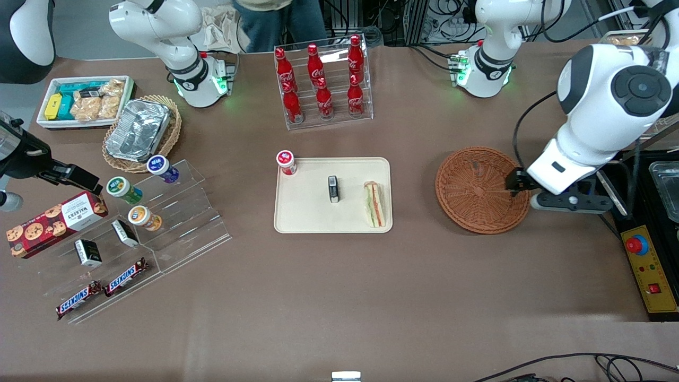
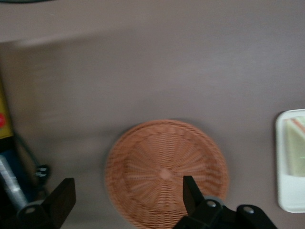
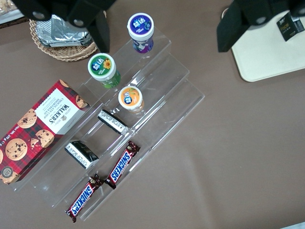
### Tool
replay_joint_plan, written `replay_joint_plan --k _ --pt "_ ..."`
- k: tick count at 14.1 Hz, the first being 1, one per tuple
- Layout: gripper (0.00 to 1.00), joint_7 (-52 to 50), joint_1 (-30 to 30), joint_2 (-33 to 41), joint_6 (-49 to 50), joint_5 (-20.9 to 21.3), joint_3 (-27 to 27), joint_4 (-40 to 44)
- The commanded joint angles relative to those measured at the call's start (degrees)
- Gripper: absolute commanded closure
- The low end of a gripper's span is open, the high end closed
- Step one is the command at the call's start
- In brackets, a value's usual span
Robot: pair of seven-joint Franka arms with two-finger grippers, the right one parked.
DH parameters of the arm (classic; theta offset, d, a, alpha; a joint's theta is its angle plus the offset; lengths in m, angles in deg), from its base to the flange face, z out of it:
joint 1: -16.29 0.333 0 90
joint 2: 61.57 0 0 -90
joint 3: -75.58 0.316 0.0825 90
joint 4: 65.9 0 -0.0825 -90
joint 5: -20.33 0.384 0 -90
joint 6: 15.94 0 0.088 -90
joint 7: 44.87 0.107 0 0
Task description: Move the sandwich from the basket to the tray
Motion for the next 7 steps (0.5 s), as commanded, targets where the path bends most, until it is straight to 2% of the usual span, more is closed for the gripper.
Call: replay_joint_plan --k 1,3,4,7 --pt "0.0 0.63 0.14 1.26 3.55 2.19 1.02 0.4" --pt "0.0 2.47 0.32 2.23 7.95 2.11 1.2 1.1" --pt "0.0 6.65 -0.38 2.67 9.79 1.85 1.81 1.89" --pt "0.0 9.25 -3.46 3.9 12.98 -0.43 8.04 2.25"
